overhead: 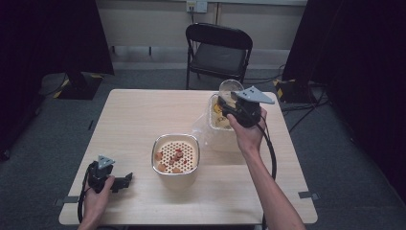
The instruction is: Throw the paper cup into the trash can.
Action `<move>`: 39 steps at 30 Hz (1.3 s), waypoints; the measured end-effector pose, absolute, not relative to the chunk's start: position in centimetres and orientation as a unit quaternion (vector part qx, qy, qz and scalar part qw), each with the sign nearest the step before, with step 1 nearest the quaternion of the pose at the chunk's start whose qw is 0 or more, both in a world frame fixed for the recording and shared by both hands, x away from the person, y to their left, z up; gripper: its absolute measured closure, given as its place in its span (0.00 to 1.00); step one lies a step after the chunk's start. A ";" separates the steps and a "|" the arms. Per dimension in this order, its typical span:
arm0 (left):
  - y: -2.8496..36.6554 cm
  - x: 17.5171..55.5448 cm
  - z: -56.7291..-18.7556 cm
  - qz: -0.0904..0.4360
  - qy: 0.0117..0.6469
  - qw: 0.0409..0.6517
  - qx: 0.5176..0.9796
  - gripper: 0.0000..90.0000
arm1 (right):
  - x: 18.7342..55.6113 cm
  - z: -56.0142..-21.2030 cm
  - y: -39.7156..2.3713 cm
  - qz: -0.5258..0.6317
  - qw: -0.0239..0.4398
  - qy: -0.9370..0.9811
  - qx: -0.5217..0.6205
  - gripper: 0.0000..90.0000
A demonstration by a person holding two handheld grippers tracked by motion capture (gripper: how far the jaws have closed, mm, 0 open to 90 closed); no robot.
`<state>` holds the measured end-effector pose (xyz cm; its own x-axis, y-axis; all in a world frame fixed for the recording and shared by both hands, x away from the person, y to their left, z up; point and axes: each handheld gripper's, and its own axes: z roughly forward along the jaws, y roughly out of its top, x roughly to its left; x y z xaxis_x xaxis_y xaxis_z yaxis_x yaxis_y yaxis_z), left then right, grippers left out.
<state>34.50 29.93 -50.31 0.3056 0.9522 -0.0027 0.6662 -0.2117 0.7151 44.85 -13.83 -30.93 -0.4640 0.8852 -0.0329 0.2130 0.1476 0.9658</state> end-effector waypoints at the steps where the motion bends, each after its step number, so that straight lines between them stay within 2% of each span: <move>1: 29.9 34.5 -50.3 0.228 0.544 0.314 0.744 0.00 | 45.3 -31.1 -14.1 0.513 0.323 0.683 0.408 0.57; 11: 29.9 34.5 -50.3 0.227 0.543 0.315 0.745 0.00 | 47.9 -31.4 -14.9 0.491 0.308 0.688 0.437 0.53; 14: 29.9 34.5 -50.3 0.227 0.543 0.314 0.745 0.00 | 48.9 -31.9 -15.4 0.468 0.303 0.695 0.454 0.46; 16: 29.9 34.5 -50.3 0.227 0.543 0.315 0.745 0.00 | 49.2 -32.2 -15.6 0.467 0.298 0.695 0.458 0.45; 18: 29.9 34.5 -50.3 0.227 0.543 0.314 0.745 0.00 | 49.4 -32.3 -15.8 0.470 0.293 0.694 0.460 0.37; 22: 29.9 34.5 -50.3 0.227 0.543 0.314 0.745 0.00 | 49.6 -32.4 -15.9 0.466 0.290 0.696 0.463 0.31; 23: 29.9 34.5 -50.3 0.227 0.543 0.315 0.745 0.00 | 49.5 -32.3 -15.9 0.466 0.295 0.694 0.463 0.25; 26: 29.9 34.5 -50.3 0.227 0.543 0.315 0.745 0.00 | 49.5 -32.4 -16.0 0.463 0.292 0.695 0.466 0.21; 31: 29.9 34.5 -50.3 0.227 0.543 0.314 0.745 0.00 | 49.3 -32.2 -16.1 0.469 0.291 0.692 0.466 0.17; 39: 29.9 34.5 -50.3 0.227 0.543 0.315 0.745 0.00 | 48.8 -32.0 -16.1 0.469 0.281 0.699 0.460 0.16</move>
<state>34.52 29.94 -50.32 0.3078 0.9515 -0.0032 0.6655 -0.2128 0.7154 48.75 -16.12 -32.01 -0.4190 0.9072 0.0382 0.3792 0.1367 0.9152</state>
